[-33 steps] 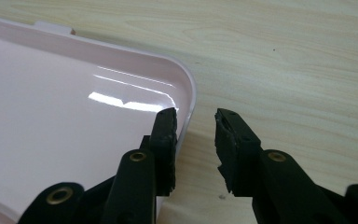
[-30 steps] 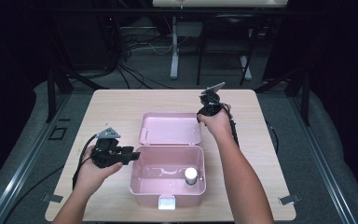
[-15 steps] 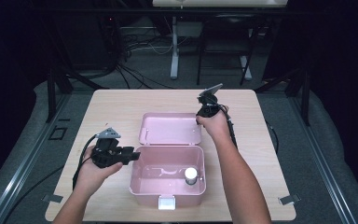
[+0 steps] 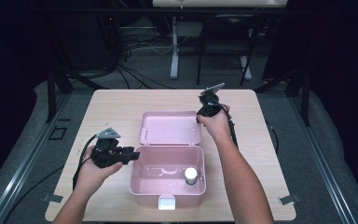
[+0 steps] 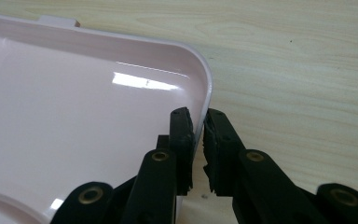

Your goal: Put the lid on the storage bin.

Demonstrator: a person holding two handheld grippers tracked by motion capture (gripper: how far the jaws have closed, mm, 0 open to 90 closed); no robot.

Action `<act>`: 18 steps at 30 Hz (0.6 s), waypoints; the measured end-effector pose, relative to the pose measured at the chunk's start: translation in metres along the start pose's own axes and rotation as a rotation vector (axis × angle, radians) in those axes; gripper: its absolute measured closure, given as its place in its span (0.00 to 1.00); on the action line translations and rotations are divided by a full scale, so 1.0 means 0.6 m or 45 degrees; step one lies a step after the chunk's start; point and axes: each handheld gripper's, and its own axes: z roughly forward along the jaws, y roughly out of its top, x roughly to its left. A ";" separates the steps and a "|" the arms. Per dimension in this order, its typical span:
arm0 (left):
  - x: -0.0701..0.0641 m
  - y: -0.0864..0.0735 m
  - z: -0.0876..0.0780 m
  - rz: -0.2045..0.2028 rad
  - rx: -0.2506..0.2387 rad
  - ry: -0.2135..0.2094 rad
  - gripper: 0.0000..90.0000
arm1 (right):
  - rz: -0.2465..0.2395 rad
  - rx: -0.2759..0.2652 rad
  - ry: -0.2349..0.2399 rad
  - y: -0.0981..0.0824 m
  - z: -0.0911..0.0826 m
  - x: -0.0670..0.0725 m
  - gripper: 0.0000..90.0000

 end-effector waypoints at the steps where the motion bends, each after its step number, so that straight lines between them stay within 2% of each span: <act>1: 0.000 0.000 0.000 0.003 -0.001 0.001 0.69 | 0.004 -0.005 0.004 0.000 -0.001 0.000 0.91; 17: 0.002 0.000 -0.001 0.002 -0.004 -0.004 0.76 | 0.015 -0.080 0.061 -0.001 -0.028 -0.005 0.92; 18: 0.002 0.000 -0.001 0.002 -0.003 -0.004 0.77 | 0.018 -0.084 0.063 -0.001 -0.031 -0.005 0.96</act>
